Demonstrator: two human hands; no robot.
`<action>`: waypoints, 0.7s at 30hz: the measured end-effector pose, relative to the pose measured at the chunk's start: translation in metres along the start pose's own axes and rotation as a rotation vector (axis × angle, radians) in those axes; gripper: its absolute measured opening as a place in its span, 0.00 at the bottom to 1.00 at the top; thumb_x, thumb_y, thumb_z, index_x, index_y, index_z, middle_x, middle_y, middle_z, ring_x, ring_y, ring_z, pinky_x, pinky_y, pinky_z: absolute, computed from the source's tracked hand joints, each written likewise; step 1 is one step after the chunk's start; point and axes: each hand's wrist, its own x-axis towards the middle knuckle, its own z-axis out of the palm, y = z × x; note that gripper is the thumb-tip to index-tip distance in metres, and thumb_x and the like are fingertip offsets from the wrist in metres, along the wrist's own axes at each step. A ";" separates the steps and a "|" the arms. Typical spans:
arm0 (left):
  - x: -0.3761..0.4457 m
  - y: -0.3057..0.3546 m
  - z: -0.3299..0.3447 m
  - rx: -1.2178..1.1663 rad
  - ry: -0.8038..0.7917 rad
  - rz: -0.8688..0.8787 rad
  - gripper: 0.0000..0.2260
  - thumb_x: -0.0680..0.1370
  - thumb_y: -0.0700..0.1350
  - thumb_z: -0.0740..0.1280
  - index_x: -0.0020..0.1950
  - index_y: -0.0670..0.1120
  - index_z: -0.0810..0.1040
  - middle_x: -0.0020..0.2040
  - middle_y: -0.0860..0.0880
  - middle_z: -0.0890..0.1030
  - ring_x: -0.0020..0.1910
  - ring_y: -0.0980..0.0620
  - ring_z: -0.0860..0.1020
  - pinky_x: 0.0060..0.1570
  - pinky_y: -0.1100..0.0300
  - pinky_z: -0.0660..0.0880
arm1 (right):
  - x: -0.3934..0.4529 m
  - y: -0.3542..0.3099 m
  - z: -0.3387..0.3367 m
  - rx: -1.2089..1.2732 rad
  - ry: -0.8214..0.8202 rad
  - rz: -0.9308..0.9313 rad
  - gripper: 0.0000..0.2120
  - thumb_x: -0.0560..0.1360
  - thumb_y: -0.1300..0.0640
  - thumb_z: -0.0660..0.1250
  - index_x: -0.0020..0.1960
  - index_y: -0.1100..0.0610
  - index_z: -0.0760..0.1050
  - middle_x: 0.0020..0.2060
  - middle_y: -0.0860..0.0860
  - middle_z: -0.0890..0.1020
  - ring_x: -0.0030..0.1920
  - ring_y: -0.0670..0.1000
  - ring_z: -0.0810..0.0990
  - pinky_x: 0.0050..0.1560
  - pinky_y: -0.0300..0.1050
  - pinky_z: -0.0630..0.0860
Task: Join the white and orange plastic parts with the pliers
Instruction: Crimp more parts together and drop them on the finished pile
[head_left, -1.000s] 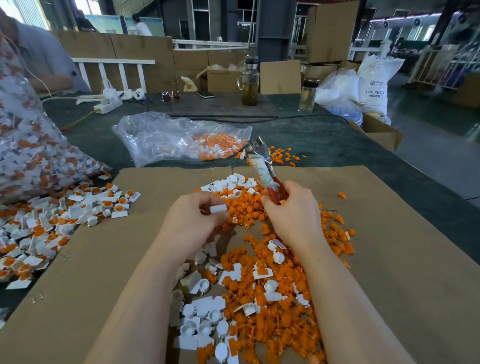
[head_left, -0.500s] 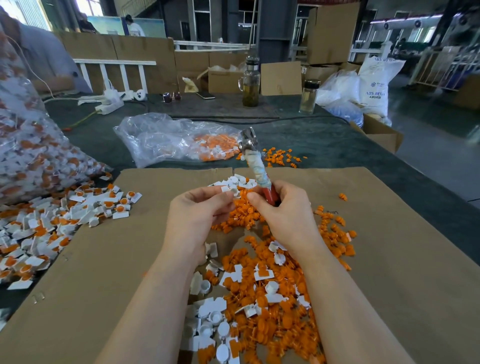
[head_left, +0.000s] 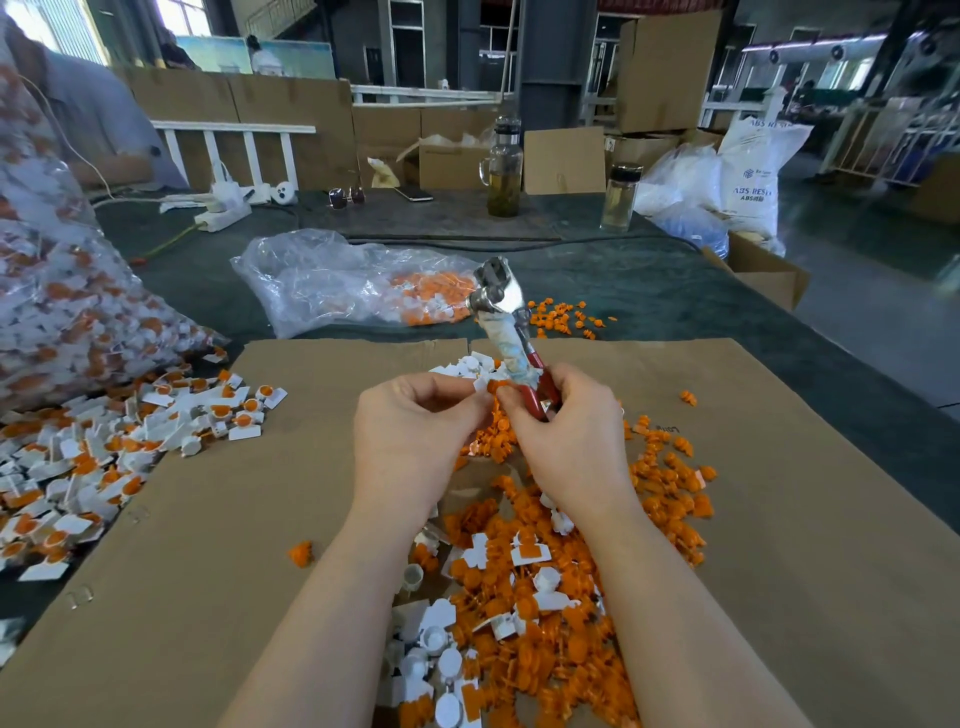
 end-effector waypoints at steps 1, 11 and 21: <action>-0.001 0.000 0.000 0.018 0.004 0.008 0.04 0.70 0.44 0.79 0.41 0.50 0.86 0.35 0.51 0.85 0.39 0.50 0.85 0.44 0.51 0.83 | 0.000 0.000 0.000 -0.005 0.005 -0.002 0.08 0.75 0.48 0.70 0.40 0.47 0.72 0.30 0.41 0.74 0.31 0.41 0.73 0.31 0.32 0.62; -0.003 -0.003 0.002 0.113 0.011 0.132 0.04 0.70 0.43 0.78 0.41 0.52 0.87 0.35 0.58 0.85 0.38 0.58 0.83 0.40 0.62 0.80 | -0.001 -0.002 0.001 0.006 0.011 -0.014 0.13 0.75 0.51 0.71 0.37 0.44 0.69 0.29 0.40 0.73 0.30 0.40 0.72 0.29 0.31 0.64; -0.001 -0.005 0.005 0.106 0.049 0.098 0.06 0.70 0.44 0.77 0.36 0.54 0.83 0.33 0.60 0.83 0.33 0.62 0.81 0.32 0.71 0.74 | 0.004 0.004 -0.002 0.102 -0.117 0.031 0.07 0.75 0.53 0.70 0.52 0.52 0.81 0.35 0.41 0.79 0.36 0.40 0.77 0.36 0.32 0.69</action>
